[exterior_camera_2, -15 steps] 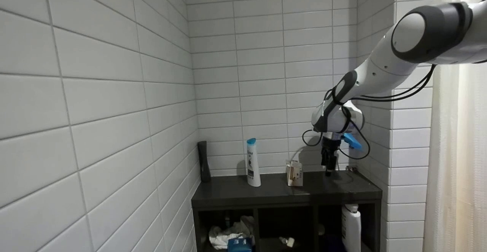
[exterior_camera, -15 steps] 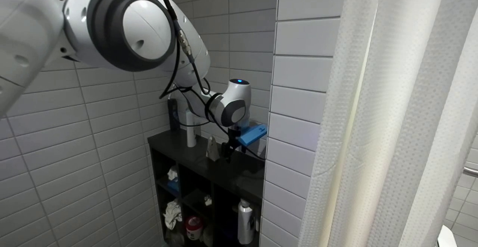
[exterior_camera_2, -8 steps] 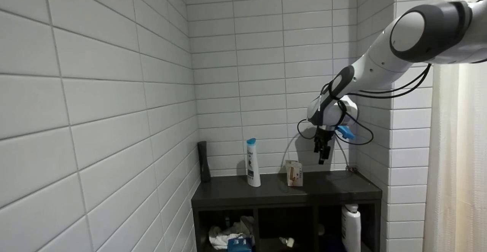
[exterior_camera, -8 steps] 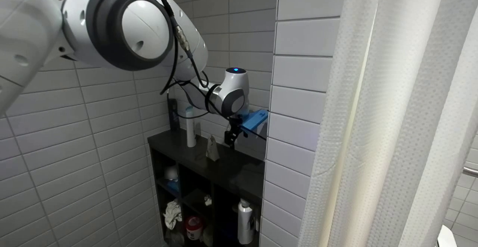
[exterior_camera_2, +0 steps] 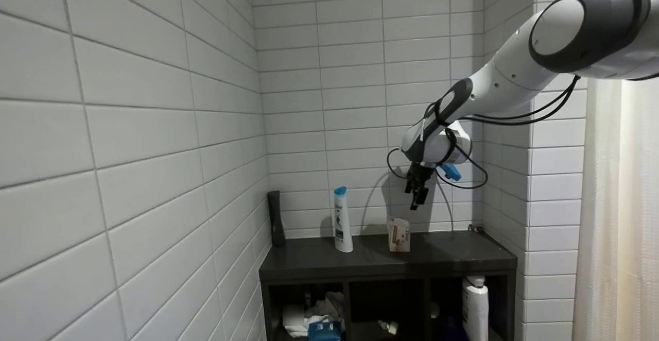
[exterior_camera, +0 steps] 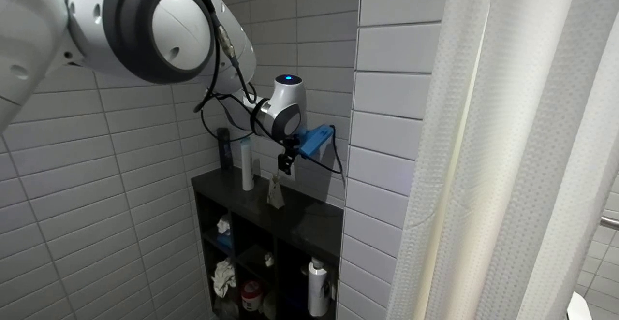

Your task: Pick up the dove box

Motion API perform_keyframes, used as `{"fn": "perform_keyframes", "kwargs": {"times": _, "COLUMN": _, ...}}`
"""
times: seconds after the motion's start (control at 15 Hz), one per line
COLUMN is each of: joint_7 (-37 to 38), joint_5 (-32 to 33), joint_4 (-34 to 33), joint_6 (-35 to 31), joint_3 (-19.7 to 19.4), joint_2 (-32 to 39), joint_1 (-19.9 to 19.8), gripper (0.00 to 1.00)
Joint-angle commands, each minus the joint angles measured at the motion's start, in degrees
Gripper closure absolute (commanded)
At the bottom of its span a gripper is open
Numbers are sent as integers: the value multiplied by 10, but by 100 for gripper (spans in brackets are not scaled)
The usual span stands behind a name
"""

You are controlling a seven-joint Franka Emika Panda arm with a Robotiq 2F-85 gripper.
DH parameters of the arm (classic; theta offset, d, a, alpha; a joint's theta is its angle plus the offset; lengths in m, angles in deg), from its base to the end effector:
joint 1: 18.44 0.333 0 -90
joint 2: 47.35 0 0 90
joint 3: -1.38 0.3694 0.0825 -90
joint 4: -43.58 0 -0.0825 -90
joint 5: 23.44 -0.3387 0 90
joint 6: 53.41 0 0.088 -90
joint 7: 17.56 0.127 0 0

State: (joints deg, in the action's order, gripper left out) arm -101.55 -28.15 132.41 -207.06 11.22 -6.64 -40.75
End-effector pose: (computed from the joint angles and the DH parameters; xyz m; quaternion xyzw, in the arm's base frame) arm 0.7240 -0.1934 0.3325 0.8263 0.5164 0.1976 0.1074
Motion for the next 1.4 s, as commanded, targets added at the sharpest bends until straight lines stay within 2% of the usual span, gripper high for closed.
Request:
{"fn": "perform_keyframes", "kwargs": {"times": 0.0, "joint_7": -36, "joint_5": -21, "joint_4": 15, "joint_6": -9, "joint_3": 29, "joint_2": -25, "joint_1": -11, "gripper": 0}}
{"fn": "perform_keyframes", "kwargs": {"times": 0.33, "joint_7": -61, "joint_5": -82, "joint_4": 16, "joint_6": 7, "joint_3": 67, "joint_2": -31, "joint_1": -28, "gripper": 0}}
{"fn": "perform_keyframes", "kwargs": {"times": 0.6, "joint_7": -65, "joint_5": -124, "joint_4": 23, "joint_6": 31, "joint_3": 77, "joint_2": -41, "joint_1": -31, "gripper": 0}}
{"fn": "perform_keyframes", "kwargs": {"times": 1.0, "joint_7": -32, "joint_5": -140, "joint_4": 41, "joint_6": 77, "joint_3": 46, "joint_2": -73, "joint_1": -11, "gripper": 0}}
{"fn": "perform_keyframes", "kwargs": {"times": 1.33, "joint_7": -14, "joint_5": -147, "joint_4": 23, "joint_6": 159, "joint_3": 31, "joint_2": -76, "joint_1": 0, "gripper": 0}}
